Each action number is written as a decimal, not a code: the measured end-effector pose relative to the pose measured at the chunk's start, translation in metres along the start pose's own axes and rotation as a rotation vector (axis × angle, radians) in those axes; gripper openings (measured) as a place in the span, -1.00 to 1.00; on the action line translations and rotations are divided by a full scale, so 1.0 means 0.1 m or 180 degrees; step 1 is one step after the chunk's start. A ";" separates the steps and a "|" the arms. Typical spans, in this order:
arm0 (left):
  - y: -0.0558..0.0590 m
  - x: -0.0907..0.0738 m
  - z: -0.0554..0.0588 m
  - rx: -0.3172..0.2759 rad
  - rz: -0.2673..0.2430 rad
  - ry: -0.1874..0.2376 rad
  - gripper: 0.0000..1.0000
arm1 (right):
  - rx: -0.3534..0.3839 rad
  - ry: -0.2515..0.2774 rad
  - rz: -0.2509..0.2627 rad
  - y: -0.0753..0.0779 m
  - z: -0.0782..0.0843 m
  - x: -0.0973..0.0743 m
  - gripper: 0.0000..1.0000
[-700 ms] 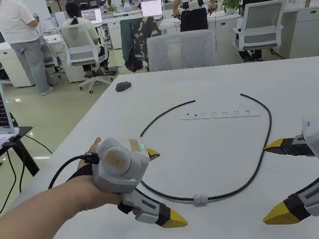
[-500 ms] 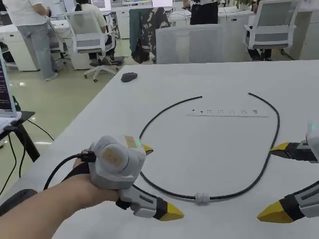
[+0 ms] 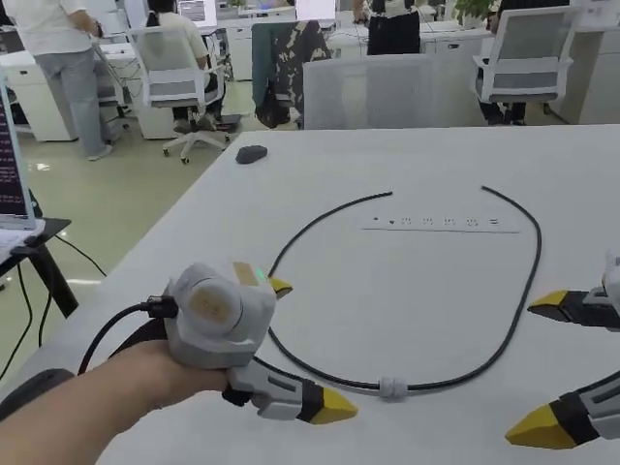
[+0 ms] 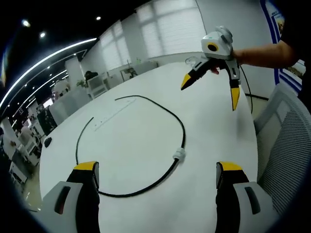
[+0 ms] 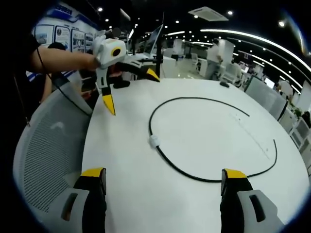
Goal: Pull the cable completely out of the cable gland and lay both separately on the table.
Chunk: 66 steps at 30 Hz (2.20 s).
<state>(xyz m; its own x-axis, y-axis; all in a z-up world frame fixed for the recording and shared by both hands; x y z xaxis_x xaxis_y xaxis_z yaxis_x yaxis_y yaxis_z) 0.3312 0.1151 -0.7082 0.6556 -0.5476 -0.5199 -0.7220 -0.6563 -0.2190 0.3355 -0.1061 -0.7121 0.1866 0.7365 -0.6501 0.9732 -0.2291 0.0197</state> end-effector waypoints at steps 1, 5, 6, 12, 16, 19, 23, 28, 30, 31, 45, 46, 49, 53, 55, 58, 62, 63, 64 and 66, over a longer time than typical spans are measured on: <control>-0.01 0.00 -0.03 -0.0068 0.0024 0.0063 0.99 | -0.0014 -0.0007 0.0004 0.01 0.01 0.01 0.99; -0.06 -0.02 -0.01 -0.0075 0.0004 0.0055 0.99 | -0.0014 -0.0013 -0.0003 0.03 0.02 0.02 0.99; -0.07 -0.02 0.01 -0.0101 0.0016 0.0045 0.99 | -0.0006 -0.0008 -0.0012 0.03 0.01 0.02 0.99; 0.00 -0.05 0.09 -0.0174 0.0061 -0.0024 0.99 | -0.0024 -0.0083 -0.0119 0.02 0.05 0.11 0.99; 0.06 -0.03 0.08 -0.0135 0.0078 0.0031 0.99 | -0.0086 -0.0171 -0.0213 0.00 0.07 0.21 0.99; 0.11 0.01 0.22 -0.0193 0.0160 -0.0068 0.99 | -0.0127 -0.0235 -0.0291 -0.03 0.09 0.29 0.99; 0.14 0.04 0.31 -0.0204 0.0182 -0.0135 0.99 | -0.0189 -0.0243 -0.0397 -0.04 0.06 0.40 0.98; 0.14 0.10 0.29 -0.0133 0.0157 -0.0103 0.99 | -0.0230 -0.0120 -0.0555 -0.05 -0.05 0.58 0.85; 0.12 0.12 0.37 -0.0115 0.0140 -0.0195 0.99 | -0.0213 -0.0063 -0.0656 -0.08 -0.09 0.65 0.71; 0.12 0.13 0.38 -0.0144 0.0153 -0.0186 0.99 | -0.0211 -0.0053 -0.0668 -0.08 -0.11 0.69 0.63; 0.23 0.18 0.44 -0.0444 0.0250 -0.0097 0.86 | -0.0445 0.0044 -0.0902 -0.07 -0.07 1.24 -0.30; 0.23 0.18 0.43 -0.0462 0.0231 -0.0076 0.88 | -0.0456 0.0053 -0.0890 -0.07 -0.07 1.25 -0.35; 0.20 0.19 0.41 -0.0425 0.0129 -0.0001 0.98 | -0.0500 0.0013 -0.0862 -0.09 -0.05 1.30 -0.44; 0.24 0.20 0.41 -0.0515 0.0145 0.0031 0.94 | -0.0552 0.0005 -0.0893 -0.18 -0.05 1.31 -0.46; 0.27 0.20 0.42 -0.0510 0.0153 0.0016 0.94 | -0.0480 0.0095 -0.0878 -0.15 -0.09 1.32 -0.48; 0.31 0.19 0.41 -0.0551 0.0186 0.0024 0.92 | -0.0429 0.0107 -0.0829 -0.14 -0.08 1.31 -0.57; 0.34 0.17 0.37 -0.0588 0.0193 0.0080 0.92 | -0.0411 0.0093 -0.0782 -0.16 -0.06 1.27 -0.77; 0.34 0.16 0.36 -0.0607 0.0194 0.0087 0.91 | -0.0429 0.0084 -0.0782 -0.18 -0.05 1.25 -0.82; 0.35 0.16 0.35 -0.0620 0.0191 0.0102 0.89 | -0.0434 0.0112 -0.0764 -0.18 -0.05 1.26 -0.83; 0.37 0.15 0.33 -0.0641 0.0195 0.0120 0.89 | -0.0436 0.0086 -0.0749 -0.22 -0.01 1.23 -0.84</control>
<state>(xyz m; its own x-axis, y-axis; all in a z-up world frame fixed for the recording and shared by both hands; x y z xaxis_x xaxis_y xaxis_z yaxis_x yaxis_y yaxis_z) 0.3066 0.0996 -0.7517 0.6224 -0.6062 -0.4952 -0.7044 -0.7096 -0.0166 0.3368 -0.0093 -0.7916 -0.0451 0.7764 -0.6286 0.9990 0.0373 -0.0256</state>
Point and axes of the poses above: the centre of the closed fingertips' face, and the gripper's own axes: x roughly forward along the fingers, y roughly to its right, z roughly out of its underside, the point moved 4 cm from there along -x, roughly backward along the fingers, and after that the axes turned 4 degrees about -z, right-handed, at the moved point
